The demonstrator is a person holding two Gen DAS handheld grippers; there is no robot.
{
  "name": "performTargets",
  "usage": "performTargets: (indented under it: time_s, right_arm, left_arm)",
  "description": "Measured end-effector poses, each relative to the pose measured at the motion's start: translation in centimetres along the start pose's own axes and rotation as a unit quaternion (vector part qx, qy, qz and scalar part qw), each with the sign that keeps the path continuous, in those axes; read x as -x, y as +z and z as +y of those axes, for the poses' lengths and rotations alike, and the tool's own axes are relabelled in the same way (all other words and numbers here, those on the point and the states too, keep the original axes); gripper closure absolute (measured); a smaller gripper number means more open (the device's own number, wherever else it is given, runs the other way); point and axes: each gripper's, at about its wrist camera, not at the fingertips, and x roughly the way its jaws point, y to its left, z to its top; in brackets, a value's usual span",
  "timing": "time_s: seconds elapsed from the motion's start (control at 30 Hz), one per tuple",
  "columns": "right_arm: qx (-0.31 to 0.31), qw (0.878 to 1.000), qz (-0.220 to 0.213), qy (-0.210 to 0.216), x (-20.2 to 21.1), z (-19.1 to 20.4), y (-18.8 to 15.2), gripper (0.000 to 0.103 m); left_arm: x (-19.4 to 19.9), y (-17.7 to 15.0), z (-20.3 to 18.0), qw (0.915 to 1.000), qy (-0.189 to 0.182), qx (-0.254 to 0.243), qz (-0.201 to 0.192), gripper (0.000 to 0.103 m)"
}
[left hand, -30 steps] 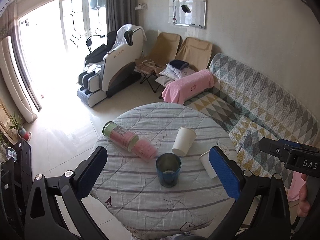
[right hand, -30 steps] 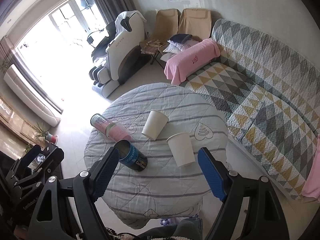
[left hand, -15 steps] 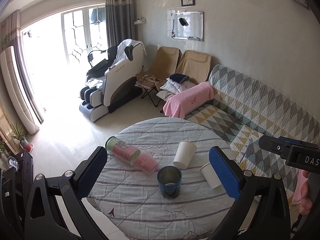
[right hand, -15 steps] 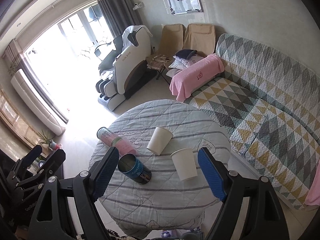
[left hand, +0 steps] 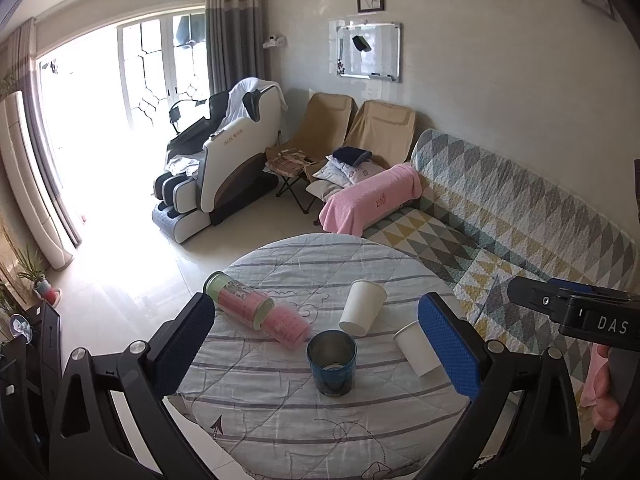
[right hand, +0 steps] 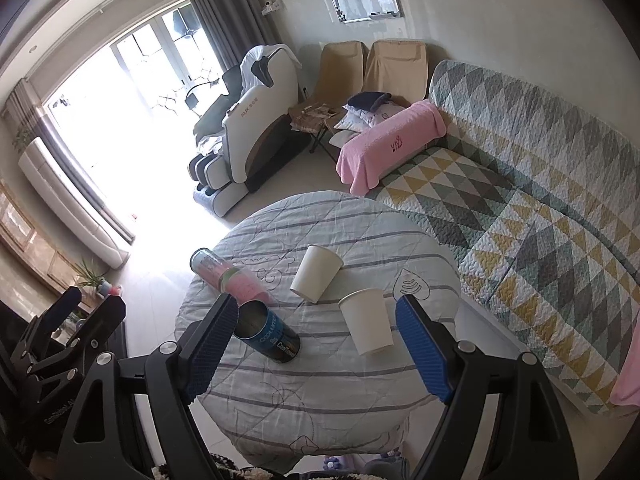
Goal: Flip cup upright
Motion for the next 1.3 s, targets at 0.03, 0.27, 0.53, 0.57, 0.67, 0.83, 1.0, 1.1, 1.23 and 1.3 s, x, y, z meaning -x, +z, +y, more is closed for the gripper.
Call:
performTargets:
  time_s: [0.03,0.27,0.53,0.57,0.67,0.83,1.0,1.1,1.23,1.3]
  right_arm:
    - [0.000,1.000,0.001,0.000,0.00,-0.02,0.00,0.020]
    - [-0.001,1.000,0.007,-0.005,-0.13,-0.08,-0.08,0.020]
    - [-0.003,1.000,0.009,-0.007,-0.12,-0.19,-0.06,0.020]
    - [-0.004,1.000,0.010,-0.008,-0.14,-0.22,-0.05,0.020]
    - [-0.006,1.000,0.014,-0.010,-0.30,-0.30,-0.13,0.020]
    - [-0.005,1.000,0.015,-0.009,-0.36,-0.28,-0.19,0.020]
    - [-0.005,1.000,0.015,-0.010,-0.39,-0.28,-0.17,0.020]
    - [-0.005,1.000,0.015,-0.010,-0.38,-0.27,-0.17,0.020]
    - [-0.005,1.000,0.014,-0.011,-0.40,-0.22,-0.14,0.020]
    - [-0.005,1.000,0.014,-0.011,-0.44,-0.24,0.01,0.020]
  left_arm:
    - [0.05,-0.02,-0.01,1.0000,0.000,0.000,-0.001,0.000]
    - [-0.06,-0.21,-0.09,1.0000,-0.001,-0.002,0.000,0.000]
    - [-0.21,-0.63,-0.23,1.0000,-0.002,-0.004,0.002,0.000]
    - [-0.23,-0.63,-0.22,1.0000,-0.002,-0.003,0.002,0.000]
    - [-0.25,-0.61,-0.27,1.0000,-0.003,-0.002,0.004,0.000]
    - [-0.32,-0.66,-0.25,1.0000,-0.003,-0.002,0.004,0.000]
    - [-0.34,-0.69,-0.22,1.0000,-0.002,-0.003,0.004,0.000]
    - [-0.34,-0.66,-0.24,1.0000,-0.002,-0.003,0.005,0.000]
    - [-0.34,-0.64,-0.22,1.0000,-0.003,-0.003,0.005,0.000]
    - [-0.33,-0.62,-0.23,1.0000,-0.002,-0.003,0.005,0.000]
